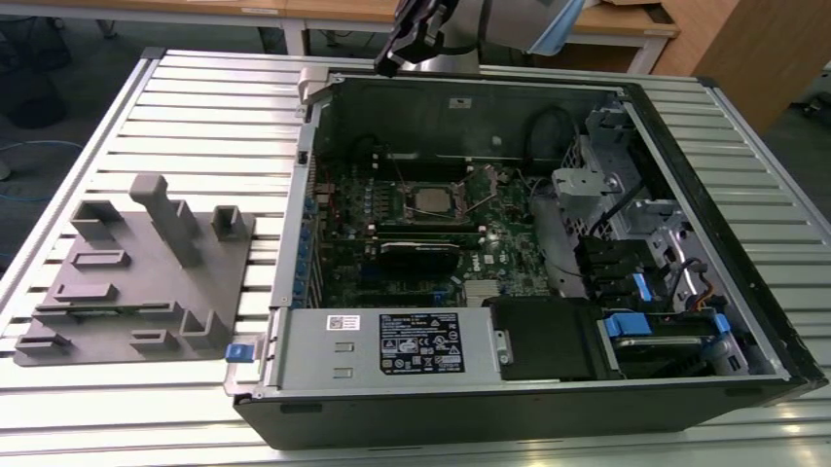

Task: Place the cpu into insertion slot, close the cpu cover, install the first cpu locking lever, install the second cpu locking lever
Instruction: 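Close the cpu cover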

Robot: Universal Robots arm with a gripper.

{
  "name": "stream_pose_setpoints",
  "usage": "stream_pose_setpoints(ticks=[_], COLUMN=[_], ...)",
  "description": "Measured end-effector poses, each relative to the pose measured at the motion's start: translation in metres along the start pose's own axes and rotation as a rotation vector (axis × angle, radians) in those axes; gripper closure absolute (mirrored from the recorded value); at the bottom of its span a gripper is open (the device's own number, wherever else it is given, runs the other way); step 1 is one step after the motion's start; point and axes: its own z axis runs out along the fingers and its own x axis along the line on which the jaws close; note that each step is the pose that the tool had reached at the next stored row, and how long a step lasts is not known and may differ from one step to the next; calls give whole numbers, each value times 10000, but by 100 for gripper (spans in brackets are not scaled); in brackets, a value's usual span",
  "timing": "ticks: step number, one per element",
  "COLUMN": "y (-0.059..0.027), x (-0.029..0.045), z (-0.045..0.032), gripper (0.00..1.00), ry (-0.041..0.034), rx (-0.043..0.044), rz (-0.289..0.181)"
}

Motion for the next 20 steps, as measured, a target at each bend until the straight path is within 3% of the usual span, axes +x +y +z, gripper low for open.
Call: stream_pose_setpoints(ticks=[20], y=[-35], x=[7], z=[-69], gripper=[89], ry=[0], rx=[0], rz=[0])
